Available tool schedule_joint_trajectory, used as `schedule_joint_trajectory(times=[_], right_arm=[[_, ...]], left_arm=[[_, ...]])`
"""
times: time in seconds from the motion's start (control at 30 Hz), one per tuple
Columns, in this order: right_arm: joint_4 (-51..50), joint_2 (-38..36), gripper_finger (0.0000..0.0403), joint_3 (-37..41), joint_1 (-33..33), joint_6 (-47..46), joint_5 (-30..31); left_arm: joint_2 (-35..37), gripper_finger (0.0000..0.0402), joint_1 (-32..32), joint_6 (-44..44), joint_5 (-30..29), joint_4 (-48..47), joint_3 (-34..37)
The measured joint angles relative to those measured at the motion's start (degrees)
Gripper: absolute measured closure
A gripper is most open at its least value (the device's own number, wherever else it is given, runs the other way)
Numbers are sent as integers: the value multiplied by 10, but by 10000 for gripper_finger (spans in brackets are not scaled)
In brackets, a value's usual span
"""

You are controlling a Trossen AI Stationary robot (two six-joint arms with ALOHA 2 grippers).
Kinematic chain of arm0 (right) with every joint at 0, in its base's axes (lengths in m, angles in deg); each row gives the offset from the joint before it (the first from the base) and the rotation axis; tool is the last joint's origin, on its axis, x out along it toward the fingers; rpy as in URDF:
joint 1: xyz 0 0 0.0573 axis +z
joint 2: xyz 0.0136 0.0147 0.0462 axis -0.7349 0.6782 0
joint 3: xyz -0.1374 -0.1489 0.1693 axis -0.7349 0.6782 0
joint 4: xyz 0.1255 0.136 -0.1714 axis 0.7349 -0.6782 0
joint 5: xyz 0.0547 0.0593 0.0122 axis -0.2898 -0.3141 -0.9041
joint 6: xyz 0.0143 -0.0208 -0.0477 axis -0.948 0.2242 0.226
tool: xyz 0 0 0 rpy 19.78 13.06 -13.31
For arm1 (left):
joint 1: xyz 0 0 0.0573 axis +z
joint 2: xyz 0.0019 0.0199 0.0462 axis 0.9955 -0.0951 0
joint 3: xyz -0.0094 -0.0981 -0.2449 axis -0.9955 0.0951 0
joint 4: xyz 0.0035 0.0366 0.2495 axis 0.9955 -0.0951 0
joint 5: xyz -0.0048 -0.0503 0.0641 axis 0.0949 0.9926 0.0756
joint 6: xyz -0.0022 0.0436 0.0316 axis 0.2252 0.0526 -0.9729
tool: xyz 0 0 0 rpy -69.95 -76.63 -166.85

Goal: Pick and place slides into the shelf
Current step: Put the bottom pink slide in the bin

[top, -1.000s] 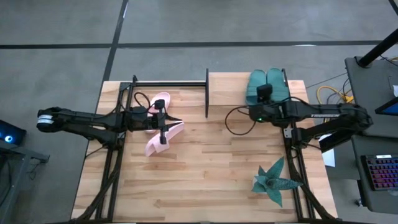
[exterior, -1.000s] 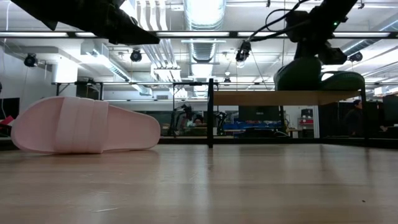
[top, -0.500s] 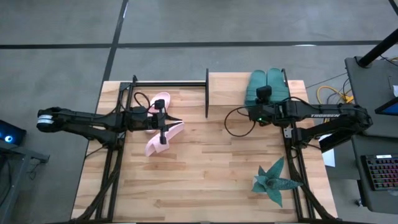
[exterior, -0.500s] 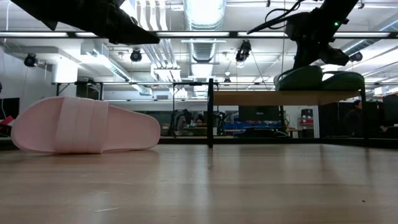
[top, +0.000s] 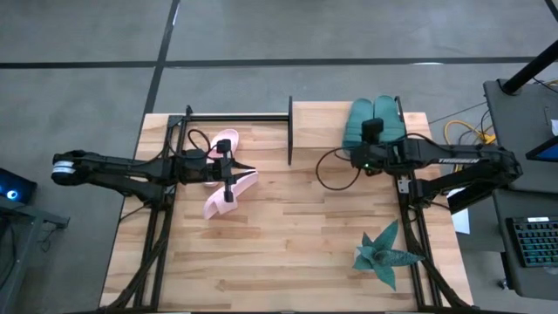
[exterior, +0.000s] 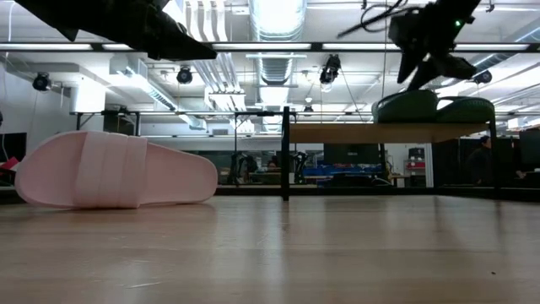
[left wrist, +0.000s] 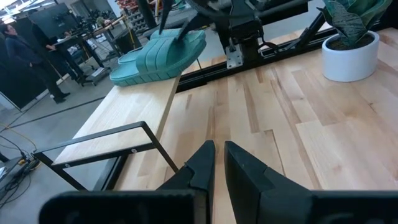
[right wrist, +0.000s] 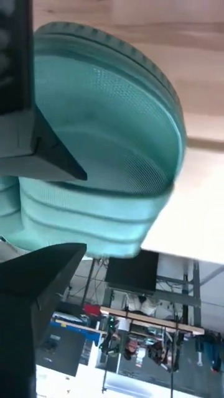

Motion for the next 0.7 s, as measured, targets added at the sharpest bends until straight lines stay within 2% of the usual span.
schedule_joint_trajectory(times=[0.17, 0.3, 0.47, 0.57, 0.7], right_arm=[[-32, 0, 228, -59, 0, -48, -3], [-88, 0, 228, -112, 0, -100, -30], [-89, -2, 232, -161, 0, -182, -30], [-87, -1, 234, -182, 0, -221, -32], [-80, -1, 234, -194, 0, -261, -33]], left_arm=[[0, 381, 0, 0, 0, 0, 0], [0, 381, 0, 0, 0, 0, 0], [0, 381, 0, 15, 0, 0, 0], [0, 381, 0, 85, 0, 0, 0], [0, 381, 0, 263, 42, -8, 0]])
